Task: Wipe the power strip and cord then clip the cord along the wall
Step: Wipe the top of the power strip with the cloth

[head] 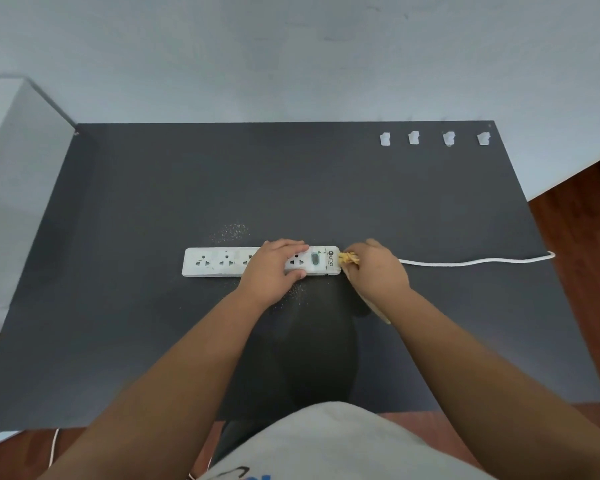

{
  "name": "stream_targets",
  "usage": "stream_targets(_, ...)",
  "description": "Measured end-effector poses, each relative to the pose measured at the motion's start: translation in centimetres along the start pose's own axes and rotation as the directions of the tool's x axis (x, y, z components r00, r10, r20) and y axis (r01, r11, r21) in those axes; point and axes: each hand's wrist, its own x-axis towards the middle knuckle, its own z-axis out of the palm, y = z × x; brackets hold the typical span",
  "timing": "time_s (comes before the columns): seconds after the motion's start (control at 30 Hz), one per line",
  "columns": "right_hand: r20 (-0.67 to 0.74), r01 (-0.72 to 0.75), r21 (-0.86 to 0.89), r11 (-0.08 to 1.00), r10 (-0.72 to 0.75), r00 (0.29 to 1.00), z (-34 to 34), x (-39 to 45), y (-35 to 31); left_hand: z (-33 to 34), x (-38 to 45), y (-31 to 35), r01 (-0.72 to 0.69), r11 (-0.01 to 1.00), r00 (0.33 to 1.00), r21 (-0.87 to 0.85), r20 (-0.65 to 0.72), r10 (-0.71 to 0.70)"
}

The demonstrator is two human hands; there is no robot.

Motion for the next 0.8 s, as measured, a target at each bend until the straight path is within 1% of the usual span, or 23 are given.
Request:
stream_targets(0.07,-0.05,-0.081,-0.006,0.997,0.081,0.995,-0.3,0.2,0.3,0.0,0.0,0.0,0.008,1.0,1.0,0.0,0.002,-0.008)
stream_targets(0.1,-0.089,-0.096,0.034,0.995,0.099,0.991,-0.6,0.3,0.2,-0.1,0.1,0.0,0.01,1.0,1.0,-0.001,0.001,-0.01)
stream_targets(0.13,-0.117,-0.069,0.077,0.995,0.077,0.99,-0.7,0.3,-0.2,0.0,0.1,0.0,0.008,1.0,1.0,0.001,0.0,-0.008)
stream_targets(0.17,-0.114,-0.014,0.095,0.995,0.025,0.993,-0.5,0.1,-1.0,0.0,0.1,0.0,0.003,1.0,1.0,0.007,-0.006,-0.003)
stream_targets(0.2,-0.076,0.048,0.079,0.996,-0.042,0.996,-0.2,-0.2,-2.1,0.1,0.1,0.0,-0.002,1.0,1.0,0.01,-0.014,0.002)
stream_targets(0.27,0.056,0.149,-0.016,0.989,-0.148,0.987,1.1,-0.9,-3.8,0.2,0.2,-0.1,-0.008,1.0,1.0,0.005,-0.03,0.008)
stream_targets(0.3,0.103,0.177,-0.045,0.983,-0.172,0.98,1.7,-1.2,-4.2,0.3,0.2,-0.2,-0.01,1.0,0.999,0.007,-0.032,0.011)
stream_targets(0.33,0.119,0.183,-0.048,0.982,-0.177,0.977,2.0,-1.2,-4.2,0.4,0.2,-0.1,-0.015,1.0,0.999,0.015,-0.031,0.016)
stream_targets(0.43,0.012,0.128,0.034,0.991,-0.128,0.992,1.7,-0.6,-3.9,0.3,0.4,-0.2,-0.021,0.999,1.0,0.028,-0.01,0.021)
stream_targets(0.47,-0.01,0.122,0.027,0.992,-0.121,0.993,1.5,-0.3,-3.7,0.2,0.3,-0.1,-0.018,0.999,1.0,0.029,-0.001,0.018)
stream_targets(0.5,0.002,0.134,-0.004,0.991,-0.134,0.991,1.3,-0.1,-3.7,0.1,0.3,-0.1,-0.015,0.999,1.0,0.033,0.008,0.014)
stream_targets(0.57,0.115,0.234,-0.091,0.968,-0.223,0.968,0.9,0.2,-3.7,-0.1,0.3,0.0,-0.016,0.999,1.0,0.044,0.023,0.015)
stream_targets(0.63,0.27,0.364,-0.159,0.918,-0.314,0.91,-0.1,0.4,-3.4,-0.1,0.3,0.0,-0.023,0.998,1.0,0.054,0.023,0.022)
stream_targets(0.67,0.305,0.389,-0.179,0.904,-0.325,0.895,-0.6,0.7,-3.1,-0.1,0.3,0.0,-0.027,0.998,0.999,0.056,0.02,0.026)
stream_targets(0.7,0.285,0.372,-0.184,0.91,-0.313,0.906,-1.0,1.0,-2.8,-0.1,0.3,-0.1,-0.029,0.998,0.999,0.056,0.017,0.028)
stream_targets(0.77,0.139,0.255,-0.152,0.955,-0.235,0.962,-1.1,1.5,-2.4,0.1,0.2,-0.2,-0.029,0.998,1.0,0.053,0.009,0.029)
stream_targets(0.8,0.077,0.198,-0.129,0.972,-0.19,0.979,-0.8,1.4,-2.5,0.1,0.1,-0.2,-0.028,0.998,1.0,0.05,0.004,0.028)
